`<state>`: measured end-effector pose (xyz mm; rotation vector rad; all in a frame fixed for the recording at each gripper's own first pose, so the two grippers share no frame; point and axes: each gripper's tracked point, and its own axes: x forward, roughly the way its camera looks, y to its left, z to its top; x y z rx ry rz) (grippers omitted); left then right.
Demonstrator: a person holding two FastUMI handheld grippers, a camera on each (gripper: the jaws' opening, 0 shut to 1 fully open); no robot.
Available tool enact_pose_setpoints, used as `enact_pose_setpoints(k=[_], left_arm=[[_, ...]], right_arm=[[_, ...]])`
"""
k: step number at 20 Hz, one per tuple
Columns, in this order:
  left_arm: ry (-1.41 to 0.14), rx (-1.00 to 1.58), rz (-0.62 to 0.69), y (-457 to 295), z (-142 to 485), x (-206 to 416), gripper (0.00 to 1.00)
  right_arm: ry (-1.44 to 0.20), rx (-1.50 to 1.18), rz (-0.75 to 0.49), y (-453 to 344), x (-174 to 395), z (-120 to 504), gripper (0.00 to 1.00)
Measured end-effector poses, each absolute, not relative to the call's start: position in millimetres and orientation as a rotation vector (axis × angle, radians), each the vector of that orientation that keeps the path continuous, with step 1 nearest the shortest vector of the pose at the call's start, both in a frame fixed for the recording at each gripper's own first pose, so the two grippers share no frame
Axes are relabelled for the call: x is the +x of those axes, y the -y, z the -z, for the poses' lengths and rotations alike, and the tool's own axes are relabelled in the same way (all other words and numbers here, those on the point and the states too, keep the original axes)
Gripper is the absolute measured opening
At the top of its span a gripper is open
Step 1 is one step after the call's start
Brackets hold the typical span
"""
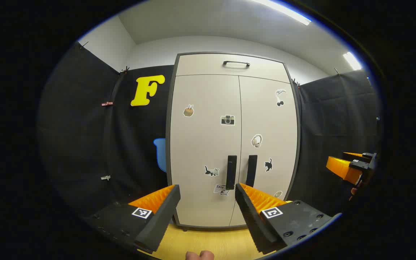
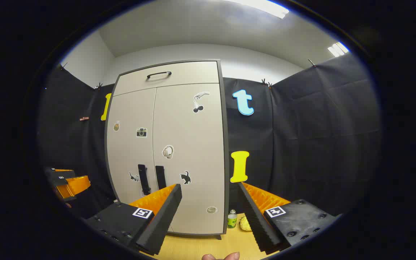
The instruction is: Open the right door of the double-door shoe cabinet with the right hand, and open the left door with the left hand.
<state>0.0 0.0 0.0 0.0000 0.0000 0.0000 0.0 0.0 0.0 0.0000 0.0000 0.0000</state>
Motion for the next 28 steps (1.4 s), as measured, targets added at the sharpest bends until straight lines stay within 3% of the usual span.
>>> enact_pose_setpoints(k=[14,18,28], left_arm=[[0.002,-0.005,-0.004,-11.0,0.0,-13.9,0.95],[-0.001,0.009,-0.010,-14.6,2.0,-15.3,0.95],[-0.029,0.000,-0.009,-25.4,14.4,-19.5,0.94]], right_arm=[[0.009,-0.048,0.018,-5.2,-12.5,-3.8,0.97],[-0.003,-0.025,-0.028,-22.2,-9.8,-0.9,0.98],[-0.064,0.002,-0.122,-102.9,73.6,38.7,0.98]])
